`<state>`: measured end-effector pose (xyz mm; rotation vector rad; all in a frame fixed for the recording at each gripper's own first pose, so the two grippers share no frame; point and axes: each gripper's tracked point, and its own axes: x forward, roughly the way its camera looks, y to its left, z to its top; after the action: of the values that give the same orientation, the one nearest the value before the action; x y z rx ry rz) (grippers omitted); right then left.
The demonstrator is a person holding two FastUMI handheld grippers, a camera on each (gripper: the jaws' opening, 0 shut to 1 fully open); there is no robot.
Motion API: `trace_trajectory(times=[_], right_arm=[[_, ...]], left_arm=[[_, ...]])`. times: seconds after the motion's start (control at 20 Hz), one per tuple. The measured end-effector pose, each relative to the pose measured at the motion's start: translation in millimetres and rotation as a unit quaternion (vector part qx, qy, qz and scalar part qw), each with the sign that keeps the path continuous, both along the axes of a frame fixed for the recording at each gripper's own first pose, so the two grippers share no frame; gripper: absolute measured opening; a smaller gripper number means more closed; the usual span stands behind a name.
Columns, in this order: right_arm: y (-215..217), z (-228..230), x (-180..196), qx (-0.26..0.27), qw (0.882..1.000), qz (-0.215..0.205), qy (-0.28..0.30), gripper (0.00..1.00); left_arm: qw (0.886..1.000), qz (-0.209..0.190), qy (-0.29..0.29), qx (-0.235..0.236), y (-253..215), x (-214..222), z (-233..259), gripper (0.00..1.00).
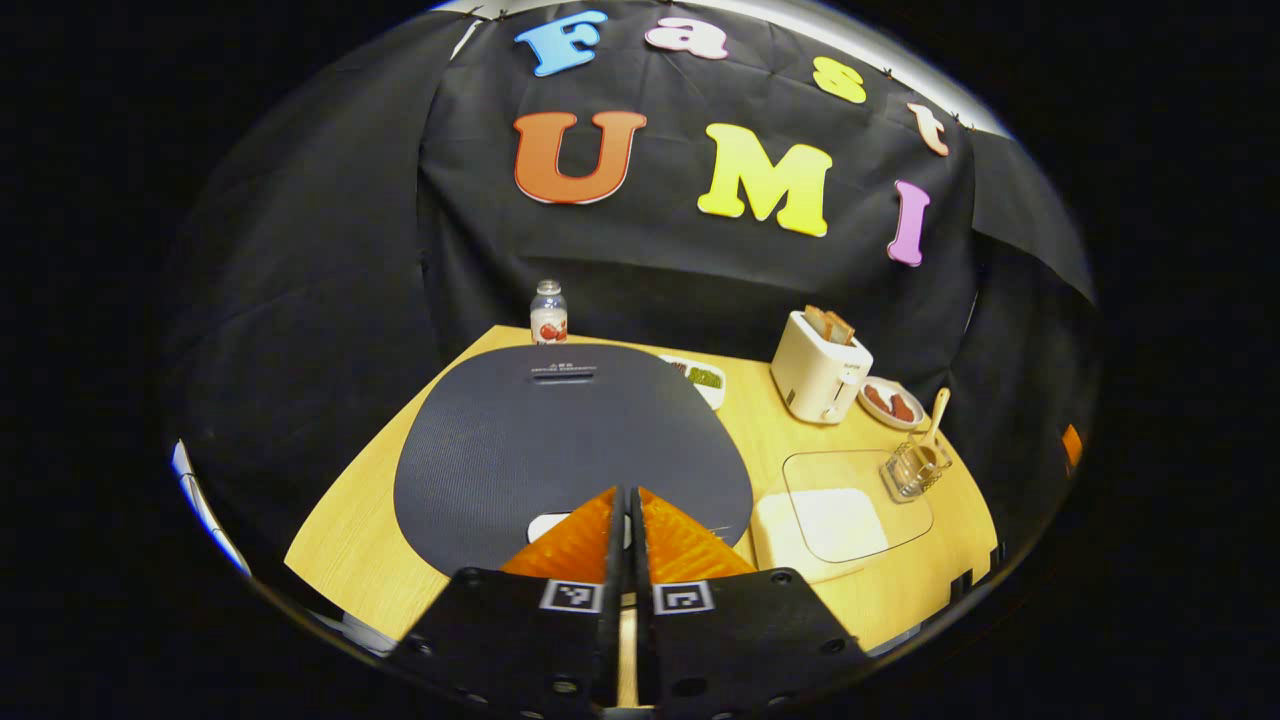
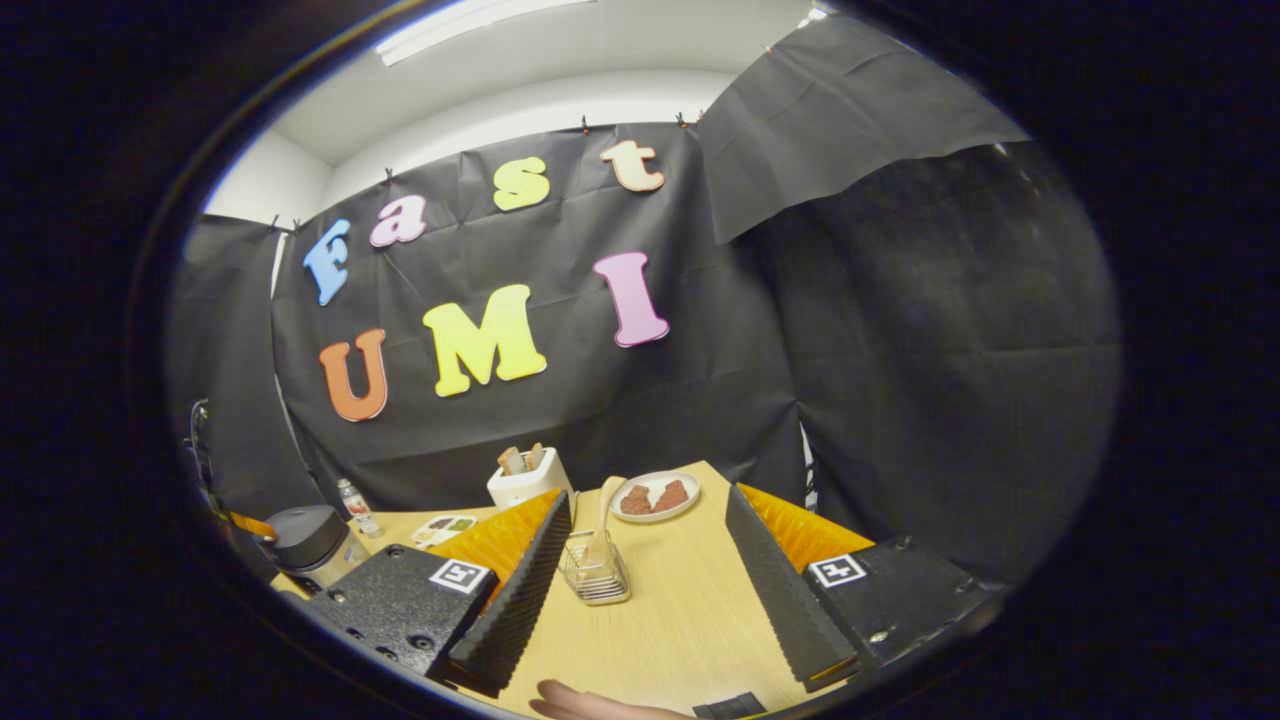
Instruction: Close the left gripper, press the button to open the rice cooker; take a wooden spoon from the chopstick holder with the right hand, scoop a spoonful of rice and pour it into the rice cooker, then put the wooden spoon back into the chopstick holder.
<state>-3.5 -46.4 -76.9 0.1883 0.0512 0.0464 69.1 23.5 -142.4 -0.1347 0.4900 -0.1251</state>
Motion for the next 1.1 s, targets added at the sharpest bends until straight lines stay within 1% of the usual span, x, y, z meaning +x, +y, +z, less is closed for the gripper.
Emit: trace_trajectory(times=[0.1, 0.15, 0.2, 0.25, 0.3, 0.35, 0.4, 0.45, 0.55, 0.75, 0.8, 0.85, 0.9, 0.95, 1.0, 1.05, 1.1], right_arm=[[1.9, -5.4, -0.2, -0.001, 1.000, 0.007, 0.012, 0.95], [2.6, -7.2, 0.0, -0.003, 1.000, 0.009, 0.015, 1.00], [0.5, -8.1, 0.4, -0.004, 1.000, 0.008, 0.017, 0.95], [-1.2, -10.2, 2.8, -0.006, 1.000, 0.004, 0.019, 1.00], [-2.9, -12.2, 4.8, -0.008, 1.000, -0.001, 0.021, 0.95], [-5.0, -16.6, 7.3, -0.007, 1.000, -0.005, 0.025, 1.00], [-5.0, -20.8, 9.8, -0.001, 0.999, -0.009, 0.034, 1.00], [-1.4, -26.1, 12.1, 0.005, 0.999, -0.005, 0.043, 1.00], [6.7, -33.6, 17.7, 0.009, 0.998, 0.009, 0.056, 1.00], [6.6, -40.0, 39.7, -0.009, 0.998, 0.006, 0.062, 1.00], [8.0, -43.0, 48.2, -0.007, 0.998, 0.005, 0.067, 0.95], [11.9, -46.5, 56.9, -0.006, 0.997, 0.010, 0.074, 1.00], [17.0, -51.8, 65.9, -0.009, 0.996, 0.017, 0.083, 1.00], [21.3, -58.7, 75.3, -0.012, 0.995, 0.026, 0.092, 1.00], [24.1, -61.6, 86.2, -0.014, 0.995, 0.031, 0.095, 1.00], [24.4, -63.3, 98.6, -0.018, 0.995, 0.032, 0.098, 0.96], [23.9, -66.3, 111.0, -0.023, 0.994, 0.031, 0.098, 0.96]], left_arm=[[0.999, 0.017, -0.039, 0.007, 0.5, 1.2, 20.8, 0.53], [0.998, 0.030, -0.059, 0.020, 7.0, 2.4, 31.3, 0.80], [0.995, 0.048, -0.081, 0.038, 15.7, -1.8, 46.5, 0.81], [0.990, 0.064, -0.111, 0.055, 22.6, -11.1, 65.9, 0.85], [0.987, 0.069, -0.132, 0.059, 21.6, -17.9, 73.6, 0.86], [0.985, 0.072, -0.144, 0.062, 16.3, -23.1, 79.7, 0.79], [0.983, 0.070, -0.154, 0.066, 12.5, -30.5, 81.2, 0.82], [0.982, 0.071, -0.161, 0.070, 13.5, -41.3, 82.9, 0.96], [0.979, 0.072, -0.174, 0.079, 15.8, -54.1, 87.0, 0.96], [0.976, 0.080, -0.191, 0.073, 17.9, -72.3, 85.8, 0.96], [0.976, 0.076, -0.192, 0.070, 16.1, -76.1, 82.5, 0.96], [0.976, 0.074, -0.192, 0.069, 16.2, -78.2, 78.5, 0.96], [0.977, 0.073, -0.190, 0.069, 17.0, -79.0, 73.6, 1.00], [0.978, 0.073, -0.183, 0.070, 19.0, -79.6, 67.3, 0.96], [0.979, 0.074, -0.176, 0.072, 21.8, -81.1, 60.7, 0.96], [0.980, 0.074, -0.170, 0.076, 24.8, -80.8, 56.5, 0.96], [0.980, 0.078, -0.164, 0.081, 29.4, -82.9, 53.2, 0.96]])
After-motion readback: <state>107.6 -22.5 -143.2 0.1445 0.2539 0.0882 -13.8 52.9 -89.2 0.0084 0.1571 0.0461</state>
